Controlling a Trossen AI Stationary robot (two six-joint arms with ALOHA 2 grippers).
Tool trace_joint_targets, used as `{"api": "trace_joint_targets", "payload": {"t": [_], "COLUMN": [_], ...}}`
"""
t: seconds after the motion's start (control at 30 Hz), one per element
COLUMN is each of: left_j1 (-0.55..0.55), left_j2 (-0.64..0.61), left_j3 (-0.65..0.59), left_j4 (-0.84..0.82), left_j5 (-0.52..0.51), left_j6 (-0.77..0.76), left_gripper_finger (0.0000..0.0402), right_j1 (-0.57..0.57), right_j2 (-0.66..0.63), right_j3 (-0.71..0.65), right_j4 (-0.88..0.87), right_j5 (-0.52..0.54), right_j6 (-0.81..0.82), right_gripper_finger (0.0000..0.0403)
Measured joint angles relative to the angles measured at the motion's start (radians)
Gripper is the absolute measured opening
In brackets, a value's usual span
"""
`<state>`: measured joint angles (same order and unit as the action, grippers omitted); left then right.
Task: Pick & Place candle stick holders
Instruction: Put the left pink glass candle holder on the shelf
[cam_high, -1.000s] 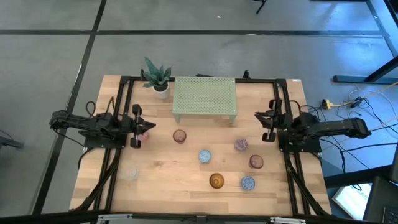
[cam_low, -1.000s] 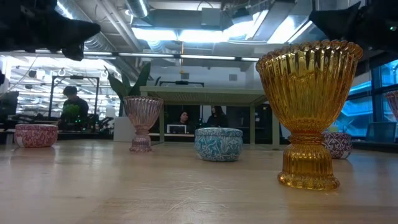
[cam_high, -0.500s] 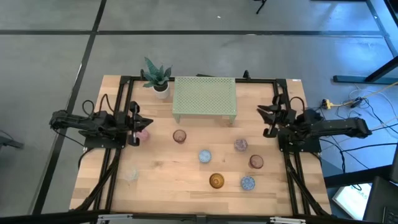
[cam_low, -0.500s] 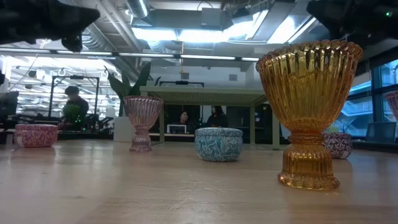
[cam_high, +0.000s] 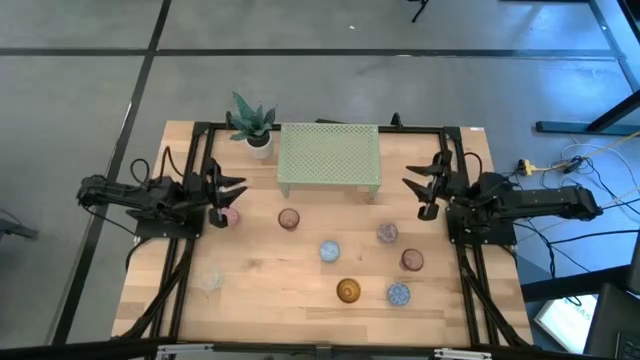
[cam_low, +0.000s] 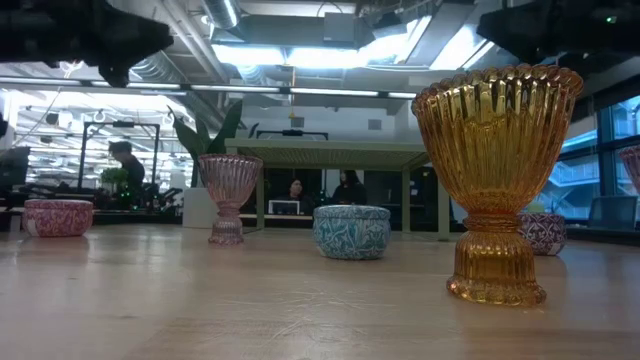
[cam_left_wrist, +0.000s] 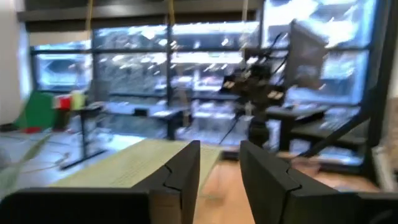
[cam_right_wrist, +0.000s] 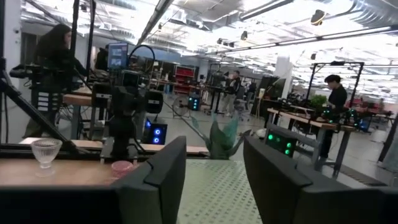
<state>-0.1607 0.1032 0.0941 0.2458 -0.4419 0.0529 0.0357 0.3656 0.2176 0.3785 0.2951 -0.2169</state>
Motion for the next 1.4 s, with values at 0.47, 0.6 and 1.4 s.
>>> {"api": "trace_joint_targets", "payload": {"t": [0.47, 0.6, 1.4], "left_j1": [-0.001, -0.001, 0.013], "left_j2": [0.458, 0.575, 1.014], "left_j3": [0.492, 0.577, 0.593], "left_j4": [-0.421, -0.491, -0.548], "left_j5": [0.013, 0.02, 0.019], "left_j6": [0.027, 0.007, -0.492], "left_gripper_finger": [0.0118, 0.0118, 0.0118], "right_j1": [-0.115, -0.115, -0.115], "right_j2": [0.001, 0.001, 0.001], "right_j3": [0.001, 0.001, 0.002], "right_j4": [0.017, 0.013, 0.013], "right_j5": [0.0, 0.0, 0.0], "right_j6": [0.007, 0.007, -0.001], "right_gripper_finger": [0.0162, 0.0162, 0.0162]}}
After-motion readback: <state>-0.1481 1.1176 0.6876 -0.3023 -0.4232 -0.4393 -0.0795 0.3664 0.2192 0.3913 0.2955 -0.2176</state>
